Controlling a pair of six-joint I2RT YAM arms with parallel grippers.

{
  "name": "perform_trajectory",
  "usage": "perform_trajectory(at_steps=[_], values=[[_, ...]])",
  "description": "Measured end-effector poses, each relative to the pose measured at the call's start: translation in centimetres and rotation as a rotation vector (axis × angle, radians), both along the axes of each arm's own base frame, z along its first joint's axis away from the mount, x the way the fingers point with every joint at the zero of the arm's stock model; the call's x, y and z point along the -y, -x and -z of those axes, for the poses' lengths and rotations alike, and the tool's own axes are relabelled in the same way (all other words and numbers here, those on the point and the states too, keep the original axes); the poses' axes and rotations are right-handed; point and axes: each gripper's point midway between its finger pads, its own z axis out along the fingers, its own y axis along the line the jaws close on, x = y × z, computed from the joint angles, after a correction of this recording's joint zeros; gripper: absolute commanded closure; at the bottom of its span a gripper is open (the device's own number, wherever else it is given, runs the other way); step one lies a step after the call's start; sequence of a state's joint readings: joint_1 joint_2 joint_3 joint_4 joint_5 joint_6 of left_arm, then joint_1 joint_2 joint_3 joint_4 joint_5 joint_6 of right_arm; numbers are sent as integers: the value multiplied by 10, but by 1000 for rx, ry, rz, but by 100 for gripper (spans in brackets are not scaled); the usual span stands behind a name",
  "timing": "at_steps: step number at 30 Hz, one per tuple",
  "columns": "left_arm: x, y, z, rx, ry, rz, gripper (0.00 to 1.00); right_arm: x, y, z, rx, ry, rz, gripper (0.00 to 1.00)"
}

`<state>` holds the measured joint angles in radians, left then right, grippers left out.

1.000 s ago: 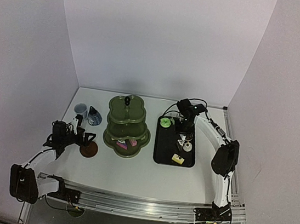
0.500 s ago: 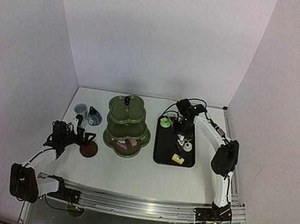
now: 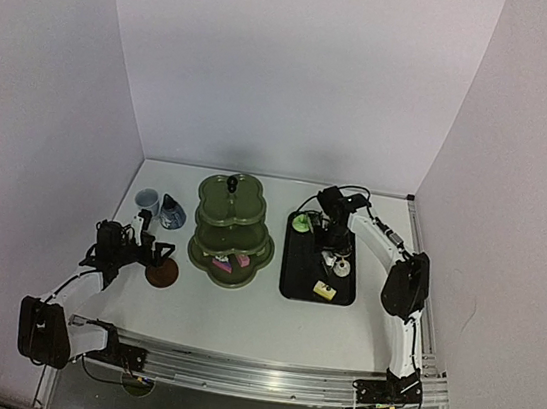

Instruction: Serve the afternoon tea

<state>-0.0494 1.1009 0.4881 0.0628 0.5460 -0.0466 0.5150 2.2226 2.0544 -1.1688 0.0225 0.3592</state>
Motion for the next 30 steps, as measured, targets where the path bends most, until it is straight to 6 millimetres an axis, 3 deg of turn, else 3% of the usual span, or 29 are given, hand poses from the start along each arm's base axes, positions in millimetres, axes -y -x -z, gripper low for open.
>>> perform_trajectory(at_steps=[6,16,21,26,30], values=[[0,0,0,5,-8,4,3,-8,4,2,-22,-35,-10,100],[-1,-1,0,13,-20,3,3,-4,12,-5,-27,-41,-9,100],[-3,-2,1,15,-27,-4,3,4,25,-28,3,-51,-18,100],[-3,-2,1,16,-29,-7,3,5,39,-65,70,-82,-45,100],[-3,-2,1,16,-30,-9,3,-8,71,-94,122,-105,-136,100]])
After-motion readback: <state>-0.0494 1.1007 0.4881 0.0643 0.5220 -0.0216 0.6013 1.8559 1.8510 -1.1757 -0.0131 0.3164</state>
